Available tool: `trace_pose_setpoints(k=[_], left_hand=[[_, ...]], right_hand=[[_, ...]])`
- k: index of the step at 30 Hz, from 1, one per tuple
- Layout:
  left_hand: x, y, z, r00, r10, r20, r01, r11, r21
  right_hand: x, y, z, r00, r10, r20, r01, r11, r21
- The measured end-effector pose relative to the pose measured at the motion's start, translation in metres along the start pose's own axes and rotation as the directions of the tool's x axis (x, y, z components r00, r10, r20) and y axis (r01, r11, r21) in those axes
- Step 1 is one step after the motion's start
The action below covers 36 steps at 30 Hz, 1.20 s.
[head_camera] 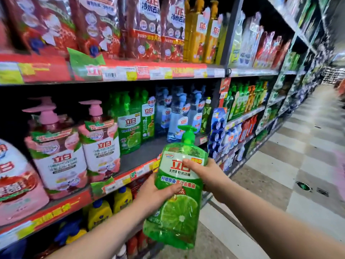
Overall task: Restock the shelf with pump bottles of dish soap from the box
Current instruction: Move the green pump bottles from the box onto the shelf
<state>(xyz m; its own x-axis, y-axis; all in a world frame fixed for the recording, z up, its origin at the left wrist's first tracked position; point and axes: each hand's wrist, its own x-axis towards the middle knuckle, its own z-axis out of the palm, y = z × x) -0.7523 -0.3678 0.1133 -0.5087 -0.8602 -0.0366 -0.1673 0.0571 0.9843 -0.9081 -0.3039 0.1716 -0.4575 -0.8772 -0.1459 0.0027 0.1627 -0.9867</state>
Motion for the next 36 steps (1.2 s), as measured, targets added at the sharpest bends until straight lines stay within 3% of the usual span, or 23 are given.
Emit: trace_pose_setpoints(k=[5, 13, 21, 28, 32, 36], left_hand=[[0.049, 0.006, -0.017, 0.991, -0.018, -0.133, 0.029, 0.997, 0.075], [0.139, 0.024, -0.033, 0.919, -0.04, -0.393, 0.084, 0.992, 0.098], [0.216, 0.029, -0.03, 0.821, 0.003, -0.572, 0.071, 0.992, 0.106], [0.242, 0.018, -0.023, 0.735, 0.033, -0.677, 0.102, 0.982, 0.158], [0.255, 0.012, -0.023, 0.713, -0.007, -0.701, 0.219, 0.952, 0.213], [0.266, 0.003, -0.024, 0.742, -0.012, -0.67, 0.24, 0.939, 0.248]], right_hand=[[0.07, -0.016, 0.016, 0.985, -0.077, 0.157, 0.074, 0.997, 0.03], [0.198, -0.054, 0.036, 0.922, -0.132, 0.363, 0.148, 0.989, -0.017], [0.294, -0.084, 0.034, 0.796, -0.216, 0.565, 0.332, 0.937, -0.109], [0.332, -0.073, 0.042, 0.739, -0.25, 0.626, 0.375, 0.924, -0.074], [0.343, -0.065, 0.042, 0.719, -0.245, 0.651, 0.364, 0.93, -0.053], [0.345, -0.053, 0.043, 0.744, -0.279, 0.608, 0.405, 0.911, -0.078]])
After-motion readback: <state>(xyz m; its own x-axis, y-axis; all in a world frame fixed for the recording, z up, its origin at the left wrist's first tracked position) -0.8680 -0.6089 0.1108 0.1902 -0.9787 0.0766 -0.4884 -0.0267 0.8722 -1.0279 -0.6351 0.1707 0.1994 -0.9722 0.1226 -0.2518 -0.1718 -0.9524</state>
